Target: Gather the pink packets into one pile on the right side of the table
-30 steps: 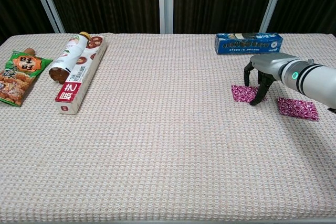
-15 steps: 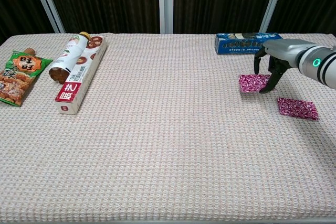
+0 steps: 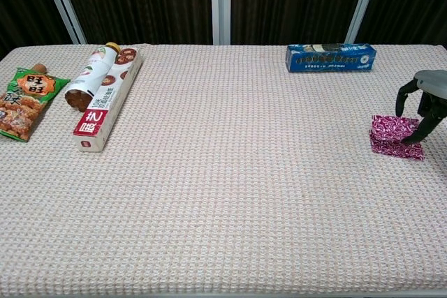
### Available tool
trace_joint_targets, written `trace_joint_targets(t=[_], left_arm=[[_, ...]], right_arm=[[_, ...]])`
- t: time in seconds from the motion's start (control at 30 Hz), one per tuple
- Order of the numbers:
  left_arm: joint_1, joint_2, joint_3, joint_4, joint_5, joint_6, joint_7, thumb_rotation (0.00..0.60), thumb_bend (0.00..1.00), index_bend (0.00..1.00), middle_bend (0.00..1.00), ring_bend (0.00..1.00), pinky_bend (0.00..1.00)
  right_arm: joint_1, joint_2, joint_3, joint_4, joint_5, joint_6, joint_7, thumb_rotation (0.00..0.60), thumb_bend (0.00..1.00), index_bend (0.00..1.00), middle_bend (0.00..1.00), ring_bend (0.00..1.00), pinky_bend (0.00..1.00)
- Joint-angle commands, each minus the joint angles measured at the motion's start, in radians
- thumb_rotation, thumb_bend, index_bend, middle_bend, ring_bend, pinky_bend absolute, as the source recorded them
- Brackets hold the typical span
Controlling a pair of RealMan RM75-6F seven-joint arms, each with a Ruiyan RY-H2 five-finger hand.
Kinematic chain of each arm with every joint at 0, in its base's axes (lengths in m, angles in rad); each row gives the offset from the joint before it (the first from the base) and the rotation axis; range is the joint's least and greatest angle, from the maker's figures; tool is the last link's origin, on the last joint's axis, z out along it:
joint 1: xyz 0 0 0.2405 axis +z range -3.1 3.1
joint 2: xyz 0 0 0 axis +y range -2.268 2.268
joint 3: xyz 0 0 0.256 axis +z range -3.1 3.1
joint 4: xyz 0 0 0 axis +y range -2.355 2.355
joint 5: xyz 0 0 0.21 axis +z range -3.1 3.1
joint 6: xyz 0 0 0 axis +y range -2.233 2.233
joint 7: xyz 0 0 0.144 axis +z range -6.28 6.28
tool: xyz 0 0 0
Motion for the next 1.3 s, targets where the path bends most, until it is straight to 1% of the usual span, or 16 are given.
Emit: trace_joint_targets(t=[0.03,0.23,0.57,0.97,1.3], left_arm=[[0.000,0.002,-0.001,-0.002,-0.001,0.000,-0.003,0.600,0.00,0.31,0.29,0.23,0.34],[-0.001,0.006,-0.001,-0.004,-0.002,-0.002,-0.004,0.600,0.00,0.31,0.29,0.23,0.34],[-0.003,0.010,0.001,-0.014,0.001,-0.006,-0.010,0.600,0.00,0.31,0.29,0.23,0.34],[0.001,0.014,0.002,-0.016,-0.002,-0.002,-0.016,0.600,0.00,0.31,0.29,0.23,0.34],[0.002,0.013,0.001,-0.012,-0.004,0.000,-0.017,0.600,0.00,0.31,0.29,0.23,0.34]], right_arm=[[-0.006,-0.006,-0.005,0.007,-0.001,-0.004,0.005,0.569,0.00,0.46,1.00,1.00,0.99],[-0.010,-0.027,-0.011,0.034,-0.006,-0.016,0.006,0.558,0.00,0.46,1.00,1.00,0.99],[-0.010,-0.028,-0.004,0.020,-0.002,-0.013,-0.007,0.555,0.00,0.46,1.00,1.00,0.99],[-0.009,-0.038,-0.003,0.033,0.011,-0.018,-0.025,0.516,0.00,0.46,1.00,1.00,0.99],[-0.002,-0.043,-0.003,0.050,0.025,-0.029,-0.047,0.472,0.00,0.41,1.00,1.00,0.99]])
